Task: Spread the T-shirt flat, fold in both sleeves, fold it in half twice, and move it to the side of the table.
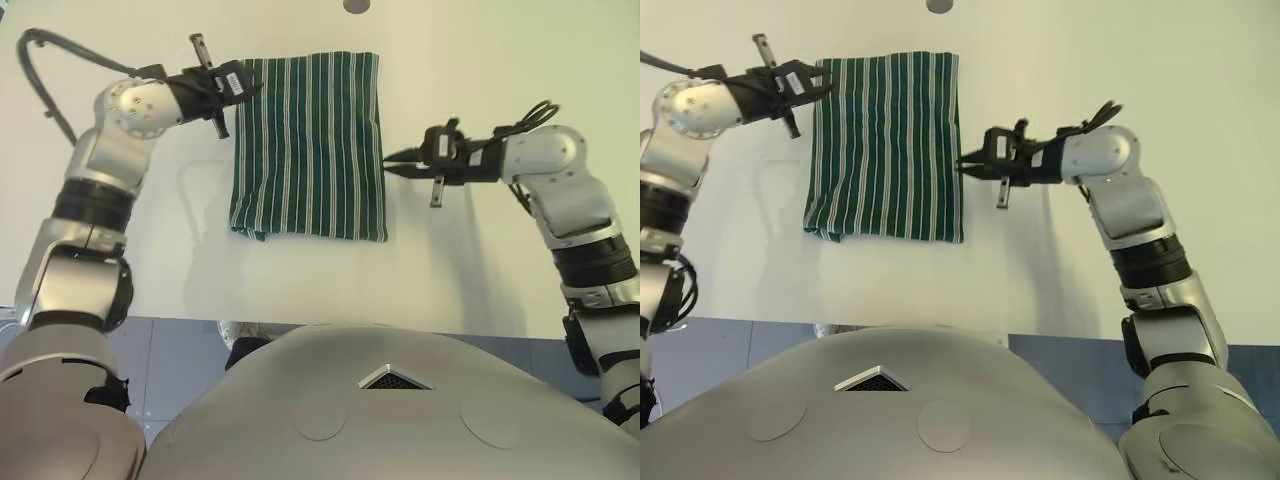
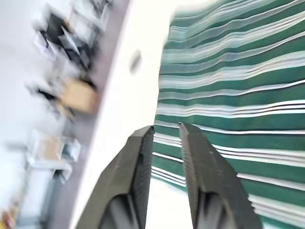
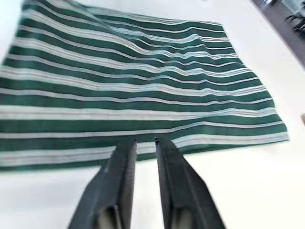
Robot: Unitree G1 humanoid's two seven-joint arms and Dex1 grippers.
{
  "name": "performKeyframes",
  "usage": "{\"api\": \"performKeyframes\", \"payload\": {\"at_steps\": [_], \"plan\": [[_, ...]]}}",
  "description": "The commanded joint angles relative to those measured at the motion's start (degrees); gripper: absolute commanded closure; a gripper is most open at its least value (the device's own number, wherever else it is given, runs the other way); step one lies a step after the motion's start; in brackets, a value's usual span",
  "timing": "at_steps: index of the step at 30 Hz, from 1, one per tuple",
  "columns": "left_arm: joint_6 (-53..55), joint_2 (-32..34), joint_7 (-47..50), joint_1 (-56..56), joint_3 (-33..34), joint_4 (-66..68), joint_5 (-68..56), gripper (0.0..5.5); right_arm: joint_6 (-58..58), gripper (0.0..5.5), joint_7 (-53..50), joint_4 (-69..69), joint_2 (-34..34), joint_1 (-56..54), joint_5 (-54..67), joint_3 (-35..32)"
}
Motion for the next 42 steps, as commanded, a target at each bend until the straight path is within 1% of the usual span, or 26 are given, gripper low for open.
{"api": "performKeyframes", "payload": {"at_steps": [1, 3, 4, 5, 7, 9, 13, 18, 20, 22, 24, 25, 26, 27, 28, 30, 31, 32, 34, 35, 38, 39, 42], "plan": [[-14.31, 10.12, -1.53, 11.5, 3.94, -1.67, 1.63, 3.95, -5.24, 4.14, -0.89, -7.62, -4.72, 9.39, -2.49, -0.72], [-20.56, 13.66, -1.2, 15.37, 4.5, 0.32, 4.32, 3.63, -7.58, 3.79, -1.98, -11.78, -6.94, 15.41, -4.63, -0.78], [-22.86, 14.5, -1.09, 18.19, 4.48, -0.13, 4.78, 3.58, -9.32, 3.74, -3.06, -12.71, -7.14, 17.4, -6.31, -0.22], [-24.47, 14.93, -0.99, 20.09, 4.46, -0.45, 5.03, 3.58, -10.46, 3.74, -3.85, -13.31, -7.2, 18.69, -7.43, 0.16], [-26.29, 13.41, -0.65, 22.73, 3.18, -2.54, 6.5, 3.58, -14.73, 3.74, -7.21, -11.48, -5.49, 18.61, -12.82, 2.66], [-26.54, 11.98, -0.43, 24.27, 2.37, -4.49, 7.77, 3.58, -18.41, 3.74, -9.67, -8.2, -3.84, 17.02, -17.33, 5.32], [-25.6, 10.13, 0.13, 25.19, 1.27, -5.51, 11.06, 3.58, -22.7, 3.74, -11.71, -0.59, 0.2, 11.86, -21.21, 9.69], [-18.42, 8.62, -3.79, 25.67, -1.24, -9.81, 7.81, 3.58, -24.6, 3.74, -12.49, 10.4, 4.26, 6.23, -23.1, 14.01], [-9.79, 8.69, -8.63, 26.24, -1.61, -12.11, 1.04, 3.99, -23.28, 4.17, -11.32, 11.73, 4.63, 6.16, -20.97, 14.21], [4.25, 10.73, -16.1, 27.7, -1.8, -17.91, -9.91, 4.29, -18.6, 4.53, -7.48, 9.24, 4.2, 7.14, -14.8, 13.14], [21.21, 16.01, -23.99, 30.15, -1.34, -27.41, -22.86, 4.73, -8.87, 5.02, -0.42, 1.79, 1.22, 8.87, -4.09, 11.71], [29.34, 19.25, -27.04, 31.18, -0.16, -32.7, -30.41, 4.91, -1.19, 5.22, 3.36, -4.21, -1.32, 9.99, 3.42, 10.51], [35.57, 21.5, -28.96, 31.57, 1.29, -36.74, -36.64, 5.13, 5.63, 5.38, 6.13, -9.21, -3.54, 10.65, 10.19, 9.24], [40.98, 22.73, -29.98, 31.07, 3.07, -39.63, -42.29, 5.31, 11.81, 5.4, 7.98, -13.31, -5.28, 10.74, 16.74, 7.59], [46.32, 22.59, -30.39, 28.59, 5.13, -40.7, -48.01, 5.42, 18.3, 5.4, 8.4, -15.23, -5.41, 9.13, 23.75, 4.78], [54.89, 17.55, -27.36, 19.28, 8.12, -36.89, -54.89, 5.5, 28.92, 5.4, 5.63, -11.73, -2.05, 1.94, 32.47, -0.9], [57.62, 15.44, -25.8, 15.91, 8.86, -35.04, -56.18, 5.5, 32.5, 5.4, 4.24, -9.94, -0.84, -0.78, 34.65, -2.5], [59.78, 12.0, -23.16, 11.23, 8.75, -30.57, -55.0, 5.5, 35.91, 5.4, 2.09, -6.18, 1.09, -4.43, 35.64, -3.76], [62.4, 5.53, -17.37, 2.87, 6.92, -20.74, -49.57, 5.5, 39.31, 5.41, -3.17, 2.5, 5.31, -10.75, 34.32, -5.12], [63.12, 3.42, -15.29, 0.23, 5.93, -17.42, -46.98, 5.5, 40.04, 5.41, -4.99, 5.65, 6.8, -12.73, 33.42, -5.27], [65.23, -1.34, -9.83, -2.68, 4.12, -11.98, -40.21, 5.5, 38.93, 5.41, -10.24, 14.08, 12.57, -17.07, 28.88, -4.06], [65.41, -2.54, -8.66, -2.94, 3.91, -10.8, -38.51, 5.5, 38.74, 5.04, -11.79, 16.82, 14.92, -18.42, 27.95, -4.15], [66.53, -4.73, -6.58, -3.04, 4.93, -9.19, -35.67, 5.5, 37.4, 4.51, -14.95, 22.98, 19.73, -21.58, 25.97, -5.53]]}}
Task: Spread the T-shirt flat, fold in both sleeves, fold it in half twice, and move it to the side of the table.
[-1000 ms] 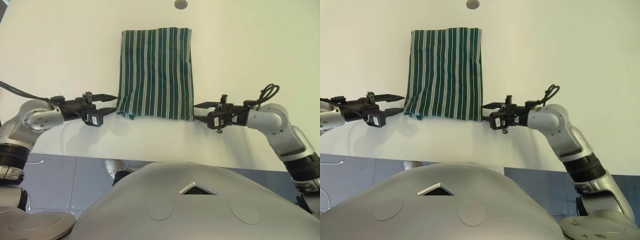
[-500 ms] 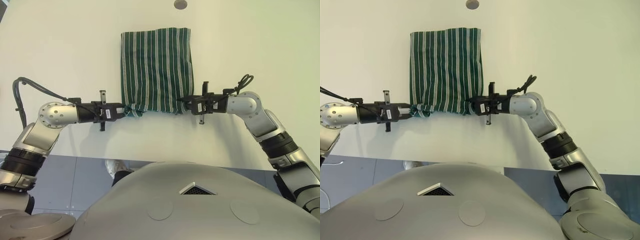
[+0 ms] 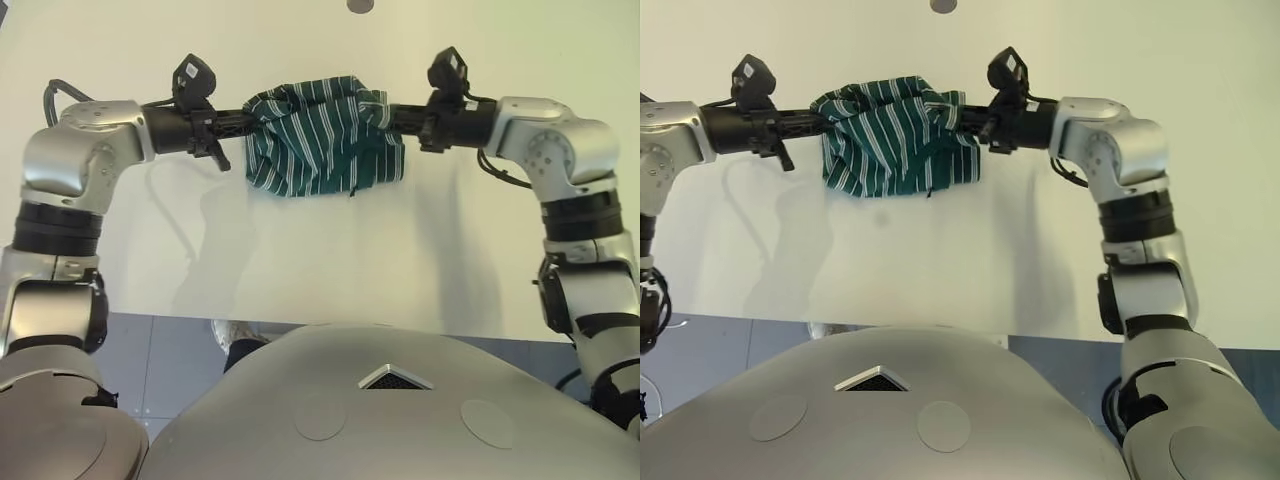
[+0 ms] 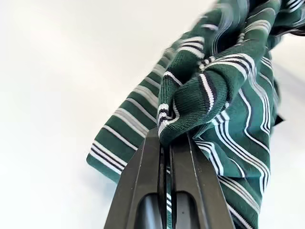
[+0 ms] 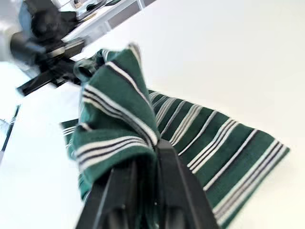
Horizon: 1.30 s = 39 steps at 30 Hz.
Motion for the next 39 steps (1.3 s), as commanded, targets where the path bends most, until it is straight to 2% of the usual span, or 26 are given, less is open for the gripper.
{"api": "performKeyframes", "payload": {"at_steps": [1, 3, 7, 8, 10, 13, 16, 18, 21, 26, 28, 31, 39], "plan": [[2.34, -2.52, 3.76, -1.43, 1.61, 2.45, 3.71, 5.5, -2.77, 4.46, -4.39, 8.31, 5.48, -5.77, -3.65, -1.71], [3.21, -4.93, 7.35, -2.66, 3.62, 5.23, 5.1, 5.5, -5.0, 4.46, -7.5, 13.18, 7.23, -7.54, -5.95, -2.99], [4.38, -9.69, 14.88, -5.12, 10.99, 9.68, 5.13, 4.73, -15.94, 4.42, -14.1, 18.21, 7.11, -8.52, -13.47, -4.62], [4.87, -10.44, 16.33, -4.96, 12.71, 9.05, 4.9, 4.73, -18.83, 4.42, -14.75, 17.68, 6.89, -8.16, -15.56, -4.22], [5.03, -11.15, 18.28, -3.84, 15.3, 7.05, 4.71, 4.73, -21.85, 4.42, -13.49, 14.72, 7.34, -7.12, -17.01, -3.47], [5.7, -10.62, 16.39, 0.11, 17.71, -1.06, 2.6, 4.72, -22.76, 4.96, -8.35, 7.94, 8.51, -4.56, -16.65, -0.74], [5.98, -6.52, 10.06, 4.3, 12.17, -10.13, 4.19, 4.72, -21.91, 5.48, -6.23, 8.07, 9.85, -3.03, -19.14, 3.06], [3.64, -5.62, 8.46, 4.72, 7.5, -11.2, 8.27, 4.72, -19.04, 5.48, -8.69, 12.39, 11.9, -4.51, -18.27, 0.72], [2.36, -6.31, 8.2, 5.98, 4.54, -12.0, 11.04, 4.72, -15.86, 4.95, -12.31, 17.96, 13.41, -7.72, -16.57, -4.24], [0.67, -5.24, 7.01, 8.93, 2.89, -13.2, 14.17, 4.72, -7.58, 4.91, -11.32, 23.56, 15.07, -10.19, -11.97, -10.59], [-0.15, -5.27, 7.02, 9.05, 2.92, -12.4, 15.3, 4.72, -3.55, 4.48, -10.81, 24.36, 16.11, -11.13, -8.89, -13.39], [-0.84, -5.77, 6.9, 9.68, 2.81, -11.91, 16.39, 4.72, -2.34, 3.83, -10.73, 24.0, 16.51, -10.98, -8.81, -13.66], [-1.04, -6.64, 6.93, 10.9, 2.86, -12.44, 17.64, 4.72, -2.2, 3.83, -10.29, 24.74, 16.64, -10.48, -10.15, -12.49]]}}
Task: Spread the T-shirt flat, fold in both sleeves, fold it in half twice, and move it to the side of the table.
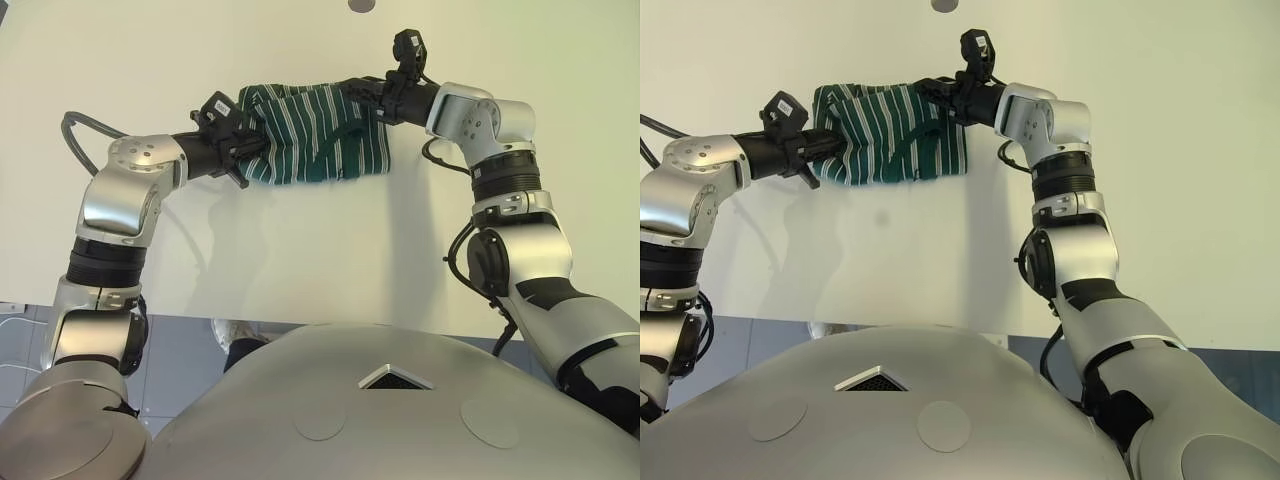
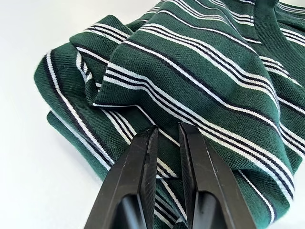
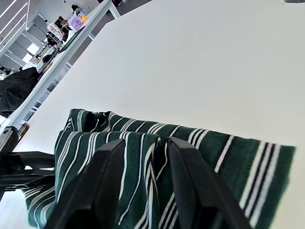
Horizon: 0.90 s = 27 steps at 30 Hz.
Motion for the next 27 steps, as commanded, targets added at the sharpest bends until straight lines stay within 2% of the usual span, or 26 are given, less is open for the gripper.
{"api": "performKeyframes", "payload": {"at_steps": [1, 5, 7, 9, 14, 19, 22, 25, 27], "plan": [[0.06, -0.04, -0.35, 0.9, -0.2, -0.53, 0.81, 4.72, -0.57, 3.98, 0.19, 1.15, 0.06, -0.5, -1.89, 1.56], [0.09, 0.25, -0.32, 0.92, 0.12, -0.36, 1.08, 4.72, -1.91, 4.74, -0.33, 1.35, 1.15, -0.53, -1.67, 0.47], [-0.07, 0.09, 0.09, 0.49, 0.74, 0.2, 1.1, 4.72, -2.58, 5.22, -1.09, 0.89, 1.43, -0.88, -0.46, -1.7], [-0.02, -0.08, 0.55, 0.39, 0.91, 0.92, 1.34, 4.72, -2.12, 5.48, -1.79, -1.0, 0.64, -0.96, 0.73, -4.17], [0.34, -0.81, 1.8, 0.06, 1.35, 2.51, 1.54, 4.72, 0.45, 5.48, -2.63, -5.78, -3.03, 1.24, 0.86, -6.11], [1.47, -1.35, 2.86, 1.07, 0.73, 3.89, 2.28, 4.72, 0.1, 5.48, -4.04, -2.49, -4.83, 1.9, -3.17, -3.04], [0.13, -1.91, 2.75, 0.91, 0.5, 3.72, 2.12, 4.72, -6.11, 5.48, -5.09, 0.8, -3.56, 1.51, -6.63, -0.51], [-0.79, -2.85, 3.18, 0.42, 1.26, 3.27, 1.51, 4.72, -16.17, 4.75, -7.28, 0.7, -2.64, 0.76, -8.6, -0.89], [-1.9, -3.93, 3.96, 0.34, 3.16, 2.96, 0.8, 4.72, -24.15, 4.69, -7.08, -2.13, -3.3, 0.49, -9.23, -1.46]]}}
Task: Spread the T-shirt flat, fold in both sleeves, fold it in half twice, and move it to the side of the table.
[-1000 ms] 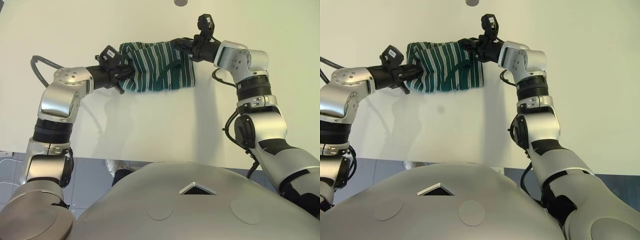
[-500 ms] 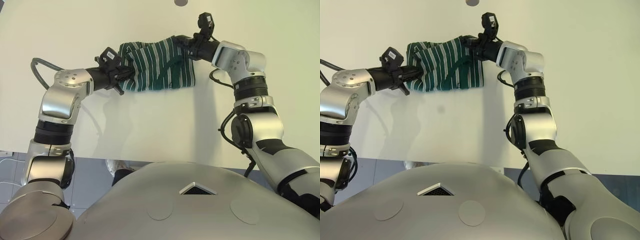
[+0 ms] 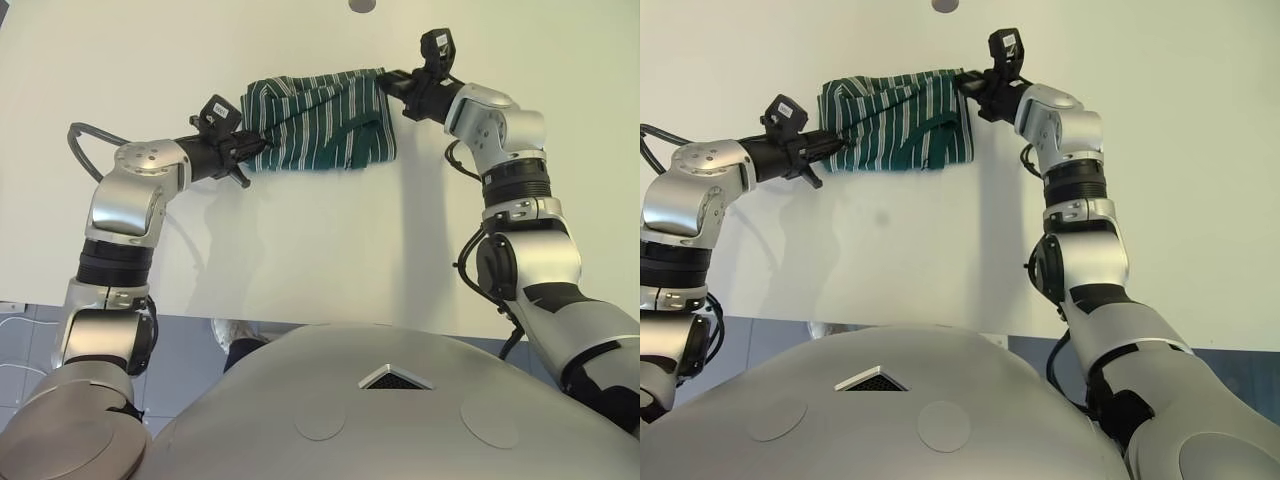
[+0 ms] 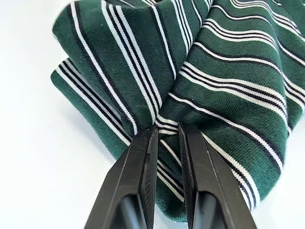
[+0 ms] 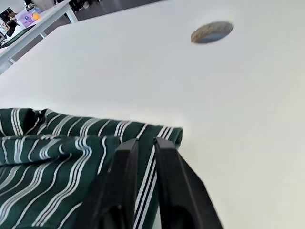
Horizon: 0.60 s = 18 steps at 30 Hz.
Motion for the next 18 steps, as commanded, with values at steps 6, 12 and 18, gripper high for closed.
{"api": "performKeyframes", "payload": {"at_steps": [6, 12, 18], "plan": [[-2.16, -6.53, 5.07, -3.56, 10.17, 0.24, -4.21, 4.72, -5.4, 5.44, 16.67, -11.88, -0.62, 5.42, -1.47, 12.13], [-0.11, -9.18, 8.76, -6.73, 17.13, 0.07, -8.34, 4.72, 8.42, 5.48, 12.68, -6.93, 0.74, 7.69, -6.14, 18.54], [1.29, -9.9, 11.76, -3.09, 18.54, -4.33, -8.77, 4.72, 7.17, 5.48, -2.08, 8.6, -5.91, 9.57, -5.95, 5.87]]}}
